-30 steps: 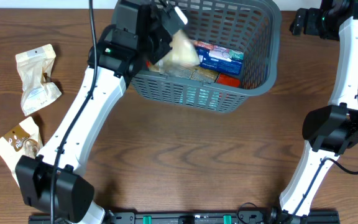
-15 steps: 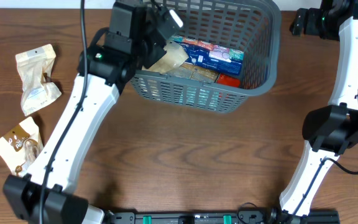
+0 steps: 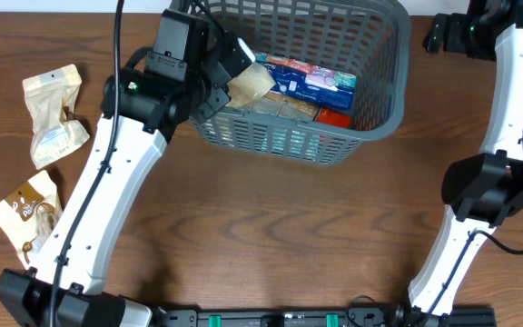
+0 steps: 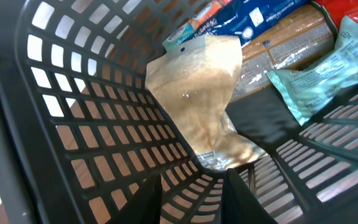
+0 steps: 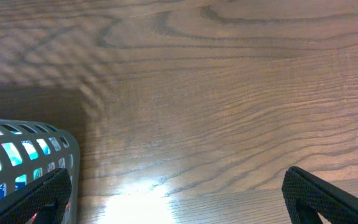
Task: Pack container
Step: 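Release the pouch into the basket and withdraw the left gripper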
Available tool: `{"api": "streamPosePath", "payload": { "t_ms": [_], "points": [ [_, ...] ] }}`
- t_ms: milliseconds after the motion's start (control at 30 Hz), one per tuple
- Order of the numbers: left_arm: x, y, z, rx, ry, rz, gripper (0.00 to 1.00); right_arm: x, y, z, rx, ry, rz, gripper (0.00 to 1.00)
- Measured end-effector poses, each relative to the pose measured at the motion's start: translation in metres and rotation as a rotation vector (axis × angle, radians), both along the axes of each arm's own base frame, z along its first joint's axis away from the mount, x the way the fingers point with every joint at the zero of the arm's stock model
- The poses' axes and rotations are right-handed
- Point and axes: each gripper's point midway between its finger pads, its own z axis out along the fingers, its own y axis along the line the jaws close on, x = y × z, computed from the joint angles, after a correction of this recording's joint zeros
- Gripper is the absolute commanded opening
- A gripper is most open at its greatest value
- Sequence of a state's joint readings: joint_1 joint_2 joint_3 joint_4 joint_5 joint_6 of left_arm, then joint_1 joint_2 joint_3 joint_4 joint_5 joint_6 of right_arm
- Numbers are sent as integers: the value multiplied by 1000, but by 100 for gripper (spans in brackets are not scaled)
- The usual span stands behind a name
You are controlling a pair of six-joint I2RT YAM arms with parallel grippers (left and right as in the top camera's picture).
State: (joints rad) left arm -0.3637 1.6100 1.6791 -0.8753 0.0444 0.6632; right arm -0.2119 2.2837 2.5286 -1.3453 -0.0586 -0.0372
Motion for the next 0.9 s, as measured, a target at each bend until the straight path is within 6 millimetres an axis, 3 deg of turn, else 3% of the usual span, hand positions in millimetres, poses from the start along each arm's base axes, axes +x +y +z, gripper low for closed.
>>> {"api": "streamPosePath", "payload": {
  "t_ms": [467, 800, 900],
  "points": [
    [-17, 4, -5, 12, 66, 10, 22, -1, 0, 0, 1, 4, 0, 99],
    [-31, -22, -7, 29, 73, -60, 23, -1, 0, 0, 1, 4, 0, 99],
    [-29, -22, -6, 28, 69, -51, 34, -1, 0, 0, 1, 4, 0, 99]
  ]
}}
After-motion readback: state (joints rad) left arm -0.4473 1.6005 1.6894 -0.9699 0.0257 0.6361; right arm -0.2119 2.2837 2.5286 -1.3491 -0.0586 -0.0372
